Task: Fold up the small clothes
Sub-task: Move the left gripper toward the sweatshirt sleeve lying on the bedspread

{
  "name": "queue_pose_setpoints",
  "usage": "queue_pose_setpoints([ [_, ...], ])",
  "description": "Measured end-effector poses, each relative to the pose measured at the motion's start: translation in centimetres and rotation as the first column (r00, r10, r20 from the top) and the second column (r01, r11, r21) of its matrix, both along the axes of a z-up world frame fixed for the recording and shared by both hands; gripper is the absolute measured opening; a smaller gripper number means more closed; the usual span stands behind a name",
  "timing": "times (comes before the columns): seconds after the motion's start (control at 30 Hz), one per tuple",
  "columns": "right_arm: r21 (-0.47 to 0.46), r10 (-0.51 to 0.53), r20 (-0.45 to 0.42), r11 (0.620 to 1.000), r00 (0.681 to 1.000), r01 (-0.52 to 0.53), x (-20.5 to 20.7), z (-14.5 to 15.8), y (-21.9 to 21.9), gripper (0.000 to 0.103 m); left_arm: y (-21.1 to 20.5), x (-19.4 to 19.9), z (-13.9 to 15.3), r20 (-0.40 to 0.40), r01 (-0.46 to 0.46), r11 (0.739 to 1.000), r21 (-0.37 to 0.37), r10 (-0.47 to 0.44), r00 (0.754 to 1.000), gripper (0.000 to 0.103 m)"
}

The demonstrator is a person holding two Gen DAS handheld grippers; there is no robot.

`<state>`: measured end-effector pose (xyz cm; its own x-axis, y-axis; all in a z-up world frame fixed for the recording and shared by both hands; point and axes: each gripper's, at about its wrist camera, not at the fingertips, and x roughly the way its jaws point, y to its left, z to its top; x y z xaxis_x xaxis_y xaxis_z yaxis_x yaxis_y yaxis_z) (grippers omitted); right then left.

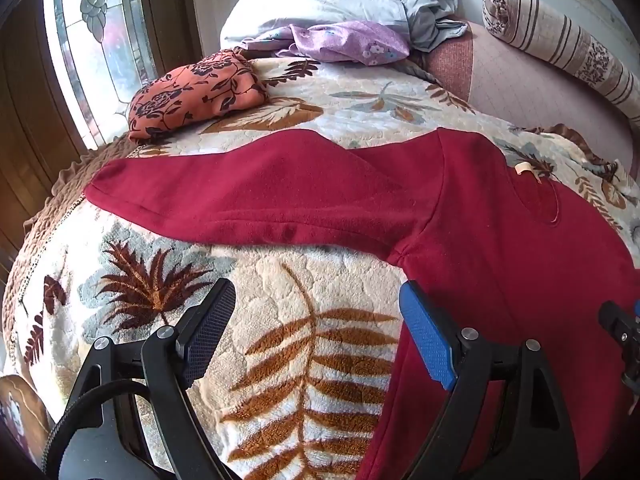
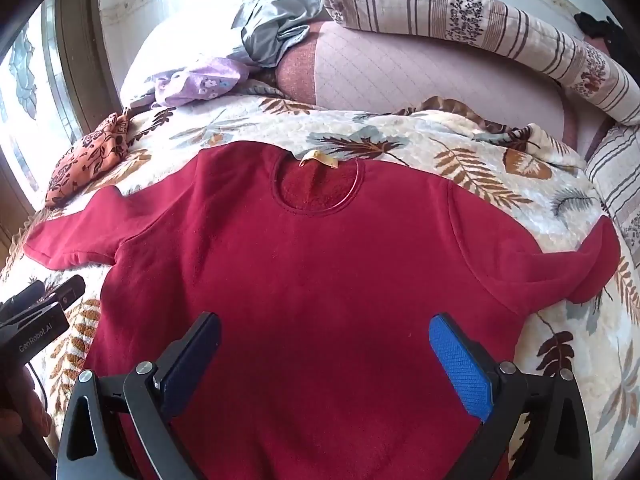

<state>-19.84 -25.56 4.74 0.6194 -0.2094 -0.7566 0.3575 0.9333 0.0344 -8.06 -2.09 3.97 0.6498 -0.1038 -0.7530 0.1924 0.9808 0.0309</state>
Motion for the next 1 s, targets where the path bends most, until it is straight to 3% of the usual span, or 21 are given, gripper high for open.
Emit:
queue_pose_setpoints([
  [0.6, 0.047, -0.091, -0.008, 0.995, 0.996, 0.091, -0.7, -2.5, -0.8, 0.103, -1.9, -1.0, -0.1, 0.052, 0.071, 0.997, 0.028, -0.072, 0.996, 0.085],
  [0.63, 0.125, -0.085, 0.031, 0.989, 0.996, 0.081, -0.5, -1.7, -1.2, 0.103, -2.0, -1.1, -0.1, 0.053, 0.076, 0.997, 0.024, -0.077, 0.996, 0.085],
  [0.67, 0.123, -0.089, 0.036, 0.989, 0.995, 0.084, -0.5, -1.8, -1.3, 0.103, -2.0, -1.1, -0.1, 0.054, 0.083, 0.996, 0.018, -0.084, 0.995, 0.085],
  [0.7, 0.092, -0.075, 0.139, 0.994, 0.987, 0.062, -0.9, -1.8, -1.6, 0.103, -2.1, -1.2, 0.0, 0.054, 0.089, 0.996, 0.013, -0.089, 0.995, 0.085],
  [0.77, 0.047, -0.074, 0.165, 0.997, 0.984, 0.067, -1.2, -1.7, -2.2, 0.103, -2.3, -1.3, 0.0, 0.058, 0.098, 0.995, 0.009, -0.098, 0.993, 0.085],
  [0.9, 0.071, -0.113, 0.049, 0.991, 0.992, 0.110, -1.1, -1.9, -2.3, 0.103, -2.7, -1.6, 0.0, 0.070, 0.118, 0.993, 0.006, -0.118, 0.991, 0.085],
  [1.0, 0.090, -0.123, 0.041, 0.989, 0.992, 0.119, -1.2, -1.9, -2.3, 0.103, -3.0, -1.8, 0.0, 0.075, 0.129, 0.992, 0.010, -0.130, 0.989, 0.085],
])
